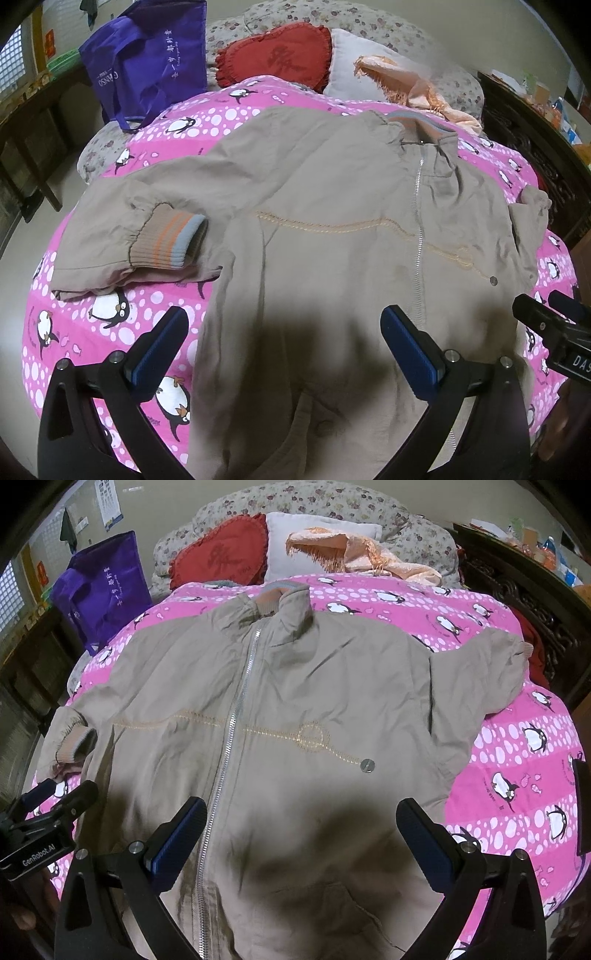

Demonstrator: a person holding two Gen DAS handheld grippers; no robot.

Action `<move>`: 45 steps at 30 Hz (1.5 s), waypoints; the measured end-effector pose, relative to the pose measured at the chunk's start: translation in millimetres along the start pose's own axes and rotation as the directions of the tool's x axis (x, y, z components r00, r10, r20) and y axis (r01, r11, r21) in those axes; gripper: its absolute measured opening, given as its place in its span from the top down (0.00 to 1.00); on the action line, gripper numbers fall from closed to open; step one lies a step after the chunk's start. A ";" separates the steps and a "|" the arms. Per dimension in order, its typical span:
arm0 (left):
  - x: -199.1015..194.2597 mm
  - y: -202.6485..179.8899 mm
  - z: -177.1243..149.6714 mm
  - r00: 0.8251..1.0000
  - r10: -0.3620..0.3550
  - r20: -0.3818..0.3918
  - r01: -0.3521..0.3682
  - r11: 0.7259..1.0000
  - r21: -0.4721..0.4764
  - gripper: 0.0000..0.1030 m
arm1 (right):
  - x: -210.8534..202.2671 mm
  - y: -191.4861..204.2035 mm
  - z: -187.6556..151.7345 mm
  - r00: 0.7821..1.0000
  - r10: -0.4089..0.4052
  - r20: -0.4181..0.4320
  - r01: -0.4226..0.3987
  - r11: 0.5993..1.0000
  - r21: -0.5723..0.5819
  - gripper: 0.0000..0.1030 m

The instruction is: Fold large clothes

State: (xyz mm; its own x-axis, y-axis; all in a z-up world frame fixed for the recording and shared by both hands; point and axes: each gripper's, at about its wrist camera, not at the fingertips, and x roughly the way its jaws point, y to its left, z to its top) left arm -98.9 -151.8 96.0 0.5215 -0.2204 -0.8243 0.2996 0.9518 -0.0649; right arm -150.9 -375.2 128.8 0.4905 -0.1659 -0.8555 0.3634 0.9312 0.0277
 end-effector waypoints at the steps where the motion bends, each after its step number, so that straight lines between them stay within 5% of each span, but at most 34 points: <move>1: 0.4 -0.3 0.1 1.000 0.002 -0.002 -0.002 1.000 0.002 0.00 | 0.8 0.2 -0.1 1.000 0.000 -0.002 0.000 1.000 -0.001 0.00; 26: 11.1 14.7 0.1 0.999 0.015 -0.031 -0.016 1.000 -0.017 0.00 | 13.2 9.4 -1.4 0.999 -0.003 -0.042 0.001 0.999 -0.039 0.00; 37: 19.7 90.3 18.8 0.996 0.092 -0.011 -0.093 0.991 -0.093 0.00 | 14.2 9.3 -1.8 0.998 0.012 -0.054 -0.015 0.999 -0.042 0.00; 45: 56.2 100.8 23.7 0.996 0.053 -0.067 -0.056 0.997 -0.046 0.00 | 23.3 17.0 -3.2 0.996 0.031 -0.089 -0.036 0.998 -0.059 0.00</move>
State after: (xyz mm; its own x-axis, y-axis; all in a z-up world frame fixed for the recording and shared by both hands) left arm -20.5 -73.3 56.6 0.4821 -0.1548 -0.8623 0.2330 0.9715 -0.0441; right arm -135.8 -362.2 107.7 0.4295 -0.1075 -0.8966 0.2978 0.9542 0.0283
